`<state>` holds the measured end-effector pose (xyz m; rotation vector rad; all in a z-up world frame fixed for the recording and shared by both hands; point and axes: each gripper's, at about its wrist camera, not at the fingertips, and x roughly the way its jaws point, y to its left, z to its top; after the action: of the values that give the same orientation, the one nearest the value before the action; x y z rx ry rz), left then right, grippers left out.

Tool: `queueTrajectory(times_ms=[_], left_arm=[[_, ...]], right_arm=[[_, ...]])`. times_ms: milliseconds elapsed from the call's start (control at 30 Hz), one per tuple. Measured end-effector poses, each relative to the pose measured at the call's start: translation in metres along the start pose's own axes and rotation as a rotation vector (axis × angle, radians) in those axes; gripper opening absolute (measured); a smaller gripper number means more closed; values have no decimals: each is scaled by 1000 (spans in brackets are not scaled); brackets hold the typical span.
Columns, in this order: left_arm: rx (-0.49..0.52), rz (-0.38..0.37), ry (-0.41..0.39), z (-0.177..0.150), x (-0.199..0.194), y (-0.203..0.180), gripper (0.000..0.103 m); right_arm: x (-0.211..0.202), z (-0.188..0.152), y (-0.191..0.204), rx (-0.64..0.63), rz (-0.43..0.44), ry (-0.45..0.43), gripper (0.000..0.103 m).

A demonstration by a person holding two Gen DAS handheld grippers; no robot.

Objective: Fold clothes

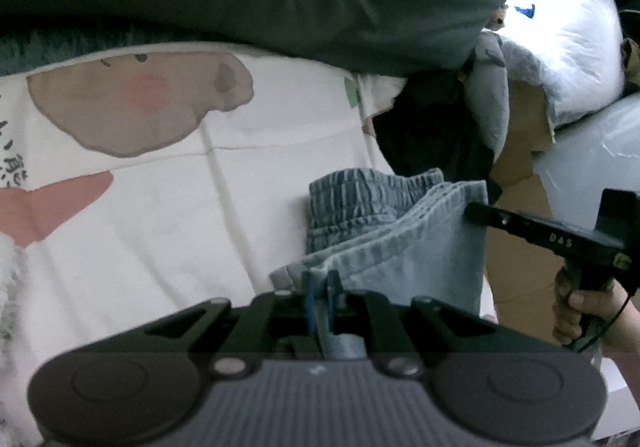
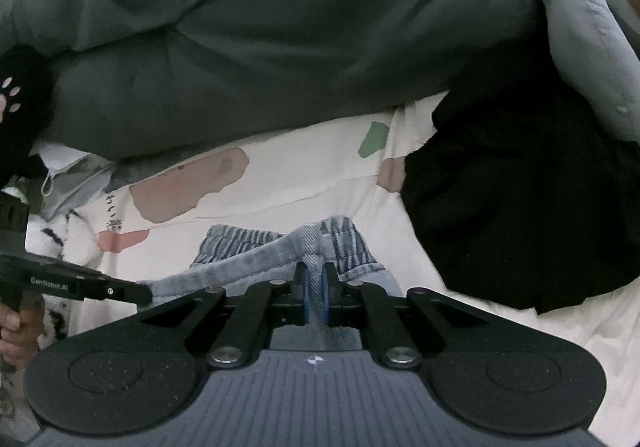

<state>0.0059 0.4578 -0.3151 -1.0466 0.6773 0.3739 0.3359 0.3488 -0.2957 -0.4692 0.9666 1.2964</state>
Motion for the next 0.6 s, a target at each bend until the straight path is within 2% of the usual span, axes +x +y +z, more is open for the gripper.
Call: queueTrajectory(times_ms=[100,133,200,267,300,367,433,533,600], left_arm=[[5,-4,11,-1,0,2,7],[4,3,18,-1,2,4,12],[-2,56,23,0,5,8,17],[-1,62,24,1,6,11,20],[-6,57,27,1,7,12,30],[-19,43,34,2,10,13,45],[-21,18,32,1,12,12,56],[-16,-3,39,-3,18,10,64],[-18,-14,48,-5,24,10,66]], right_arm=[[0,-1,-1,1,5,5,5],[3,-1,-1,-7,-6,12,6],[8,-2,-1,-11,-44,22,15],[13,-2,-5,-1,-47,32,21],[15,-1,-6,5,-41,36,22],[20,-1,-10,17,-14,55,37],[25,0,-14,24,14,75,41],[33,1,-16,23,49,107,41],[39,2,-20,32,74,132,42]])
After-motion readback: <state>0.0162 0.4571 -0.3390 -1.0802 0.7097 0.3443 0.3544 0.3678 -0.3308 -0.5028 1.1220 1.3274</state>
